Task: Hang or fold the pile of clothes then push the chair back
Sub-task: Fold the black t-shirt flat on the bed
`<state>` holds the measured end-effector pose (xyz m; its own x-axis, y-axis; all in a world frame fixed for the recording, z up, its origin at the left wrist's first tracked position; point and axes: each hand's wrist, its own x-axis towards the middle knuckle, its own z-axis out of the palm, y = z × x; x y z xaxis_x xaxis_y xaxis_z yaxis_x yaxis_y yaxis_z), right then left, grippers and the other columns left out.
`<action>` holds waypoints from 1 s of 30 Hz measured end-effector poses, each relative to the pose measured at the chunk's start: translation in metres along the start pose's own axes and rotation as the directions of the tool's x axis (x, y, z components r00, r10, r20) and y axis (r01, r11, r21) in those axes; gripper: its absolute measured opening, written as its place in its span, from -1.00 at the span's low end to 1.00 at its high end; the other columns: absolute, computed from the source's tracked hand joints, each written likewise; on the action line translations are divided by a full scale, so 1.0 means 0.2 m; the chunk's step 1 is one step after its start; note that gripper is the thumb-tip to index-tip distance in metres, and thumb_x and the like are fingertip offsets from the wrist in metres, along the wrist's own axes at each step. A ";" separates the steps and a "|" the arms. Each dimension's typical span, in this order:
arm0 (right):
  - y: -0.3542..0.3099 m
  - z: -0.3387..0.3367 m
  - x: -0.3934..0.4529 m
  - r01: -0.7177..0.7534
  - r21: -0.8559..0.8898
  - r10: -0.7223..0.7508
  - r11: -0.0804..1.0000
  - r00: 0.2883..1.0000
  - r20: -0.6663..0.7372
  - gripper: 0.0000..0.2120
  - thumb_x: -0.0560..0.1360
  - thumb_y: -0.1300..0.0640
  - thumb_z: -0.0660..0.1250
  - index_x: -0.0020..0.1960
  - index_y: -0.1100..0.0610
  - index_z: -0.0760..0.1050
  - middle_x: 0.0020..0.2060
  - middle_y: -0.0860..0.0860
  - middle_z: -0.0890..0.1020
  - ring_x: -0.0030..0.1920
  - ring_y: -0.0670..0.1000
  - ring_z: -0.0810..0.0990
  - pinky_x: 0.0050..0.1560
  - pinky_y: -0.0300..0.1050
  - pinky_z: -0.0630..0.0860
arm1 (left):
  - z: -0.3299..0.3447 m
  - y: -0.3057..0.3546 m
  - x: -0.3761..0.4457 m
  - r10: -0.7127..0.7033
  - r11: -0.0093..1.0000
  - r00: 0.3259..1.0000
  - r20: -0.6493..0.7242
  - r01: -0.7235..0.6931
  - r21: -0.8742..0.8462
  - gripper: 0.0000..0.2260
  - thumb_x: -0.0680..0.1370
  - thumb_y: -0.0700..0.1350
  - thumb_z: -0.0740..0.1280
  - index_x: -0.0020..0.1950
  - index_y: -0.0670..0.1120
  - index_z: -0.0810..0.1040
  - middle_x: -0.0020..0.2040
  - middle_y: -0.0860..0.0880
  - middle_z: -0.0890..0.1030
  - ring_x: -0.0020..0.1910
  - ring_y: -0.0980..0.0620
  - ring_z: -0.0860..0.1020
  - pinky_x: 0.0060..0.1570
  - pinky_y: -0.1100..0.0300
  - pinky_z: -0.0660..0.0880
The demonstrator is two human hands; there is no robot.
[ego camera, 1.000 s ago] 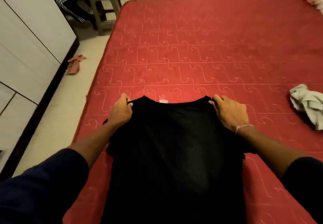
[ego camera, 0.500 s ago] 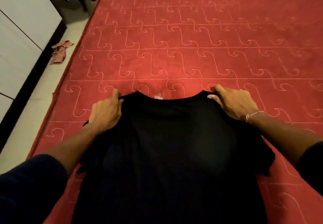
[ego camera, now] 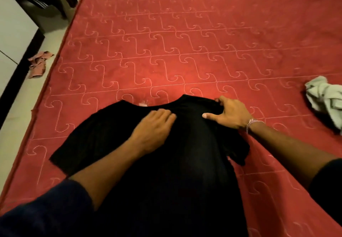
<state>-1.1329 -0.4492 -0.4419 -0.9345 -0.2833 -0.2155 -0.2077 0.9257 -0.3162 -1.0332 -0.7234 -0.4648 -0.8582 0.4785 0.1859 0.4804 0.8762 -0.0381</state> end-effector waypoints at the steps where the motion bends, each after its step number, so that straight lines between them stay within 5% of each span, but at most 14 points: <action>1: 0.03 -0.01 -0.05 -0.054 -0.003 0.054 0.999 0.998 0.023 -0.31 0.36 -0.41 0.42 0.22 0.11 0.51 0.03 0.02 0.66 0.05 0.13 0.64 0.05 -0.01 0.57 | 0.01 0.13 0.08 0.038 0.995 0.999 0.032 -0.035 -0.094 -0.57 0.46 -0.15 0.10 0.28 -0.23 0.47 0.15 -0.20 0.55 0.13 -0.21 0.53 0.11 -0.09 0.53; 5: 0.17 -0.04 -0.18 -0.173 0.189 0.145 0.966 0.977 0.153 -0.56 0.34 -0.22 0.55 -0.13 0.14 0.57 -0.28 0.04 0.66 -0.24 0.03 0.61 -0.14 -0.03 0.55 | 0.13 0.54 0.37 -0.042 0.959 0.997 0.071 0.061 -0.278 -0.58 0.55 -0.19 0.24 0.39 -0.30 0.45 0.34 -0.25 0.51 0.37 -0.19 0.47 0.43 -0.01 0.37; 8: 0.25 -0.01 -0.19 -0.249 0.394 0.183 0.885 0.963 0.197 -0.81 0.45 0.09 0.50 -0.26 0.12 0.55 -0.37 -0.03 0.58 -0.30 -0.03 0.52 -0.27 -0.17 0.44 | 0.22 0.65 0.45 -0.158 0.951 0.987 0.032 0.161 -0.265 -0.60 0.59 -0.17 0.24 0.39 -0.32 0.45 0.37 -0.26 0.49 0.41 -0.18 0.43 0.46 -0.01 0.31; 11: 0.34 0.01 -0.17 -0.324 0.699 0.246 0.637 0.945 0.214 -0.87 0.53 0.25 0.38 -0.18 0.13 0.64 -0.26 0.03 0.64 -0.22 -0.02 0.57 -0.18 -0.17 0.51 | 0.27 0.67 0.43 -0.225 0.937 0.974 0.043 0.228 -0.266 -0.51 0.68 -0.01 0.00 0.54 -0.23 0.28 0.54 -0.17 0.32 0.55 -0.08 0.24 0.54 0.00 0.16; 14: 0.46 0.01 -0.19 -0.412 0.842 0.321 0.349 0.897 0.306 -0.81 0.58 0.29 0.29 -0.13 0.21 0.65 -0.19 0.13 0.65 -0.21 0.01 0.56 -0.31 -0.18 0.49 | 0.28 0.67 0.44 -0.267 0.930 0.955 0.127 0.290 -0.225 -0.41 0.67 0.16 -0.04 0.63 -0.13 0.08 0.63 -0.07 0.09 0.62 0.00 -0.02 0.59 0.01 -0.04; 17: 0.50 0.01 -0.24 -0.405 0.901 0.309 0.158 0.887 0.344 -0.85 0.59 0.21 0.34 -0.03 0.24 0.67 -0.10 0.10 0.70 -0.09 0.05 0.62 -0.24 -0.23 0.57 | 0.28 0.67 0.46 -0.268 0.940 0.945 0.186 0.299 -0.165 -0.31 0.63 0.30 -0.10 0.65 -0.08 -0.07 0.65 -0.03 -0.09 0.62 0.03 -0.18 0.59 -0.03 -0.13; 19: 0.48 0.01 -0.27 -0.348 0.935 0.292 0.072 0.904 0.313 -0.65 0.49 0.01 0.48 0.08 0.29 0.64 -0.03 0.12 0.74 0.02 0.06 0.71 -0.02 -0.15 0.61 | 0.29 0.67 0.46 -0.271 0.940 0.943 0.192 0.302 -0.157 -0.27 0.61 0.35 -0.11 0.65 -0.06 -0.11 0.65 -0.03 -0.12 0.61 0.03 -0.21 0.58 -0.04 -0.15; 21: 0.47 0.05 -0.31 -0.302 0.951 0.299 0.069 0.916 0.269 -0.42 0.34 -0.14 0.58 0.12 0.30 0.63 -0.01 0.16 0.72 0.03 0.12 0.71 0.11 0.00 0.57 | 0.29 0.67 0.46 -0.274 0.940 0.942 0.194 0.305 -0.155 -0.25 0.60 0.37 -0.11 0.65 -0.05 -0.12 0.65 -0.03 -0.13 0.61 0.03 -0.22 0.58 -0.05 -0.15; 23: 0.46 0.13 -0.37 -0.272 0.950 0.358 0.153 0.911 0.203 -0.35 0.25 -0.20 0.64 0.06 0.29 0.61 -0.12 0.16 0.64 -0.11 0.16 0.59 -0.01 0.10 0.47 | 0.30 0.67 0.46 -0.282 0.936 0.938 0.199 0.315 -0.155 -0.23 0.58 0.40 -0.12 0.65 -0.04 -0.14 0.65 -0.03 -0.15 0.61 0.03 -0.23 0.58 -0.06 -0.13; 26: 0.43 0.26 -0.41 -0.233 0.939 0.509 0.252 0.858 0.076 -0.37 0.28 -0.27 0.48 -0.12 0.31 0.49 -0.30 0.08 0.43 -0.25 0.07 0.40 -0.19 0.08 0.40 | 0.30 0.67 0.47 -0.284 0.936 0.940 0.188 0.315 -0.159 -0.20 0.56 0.43 -0.11 0.64 -0.04 -0.16 0.65 -0.03 -0.17 0.60 0.02 -0.25 0.58 -0.07 -0.12; 28: 0.39 0.25 -0.39 -0.241 0.936 0.584 0.257 0.810 0.049 -0.43 0.33 -0.30 0.37 -0.15 0.25 0.45 -0.33 0.10 0.45 -0.30 0.07 0.41 -0.24 0.08 0.42 | 0.29 0.68 0.46 -0.287 0.935 0.939 0.188 0.317 -0.157 -0.18 0.55 0.46 -0.10 0.64 -0.03 -0.18 0.64 -0.05 -0.20 0.60 0.01 -0.27 0.58 -0.08 -0.12; 30: 0.36 0.19 -0.35 -0.261 0.881 0.618 0.394 0.785 -0.044 -0.65 0.55 -0.13 0.29 -0.11 0.18 0.44 -0.32 0.05 0.51 -0.30 0.05 0.48 -0.23 0.04 0.47 | 0.29 0.68 0.46 -0.287 0.935 0.939 0.191 0.318 -0.156 -0.15 0.53 0.49 -0.12 0.64 -0.02 -0.20 0.63 -0.07 -0.23 0.60 0.00 -0.29 0.58 -0.09 -0.14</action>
<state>-1.0727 -0.3716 -0.4843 -0.8747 0.3607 -0.3237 0.4165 0.2177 -0.8827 -1.0577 -0.5563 -0.5088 -0.9781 0.2083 -0.0026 0.2046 0.9628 0.1763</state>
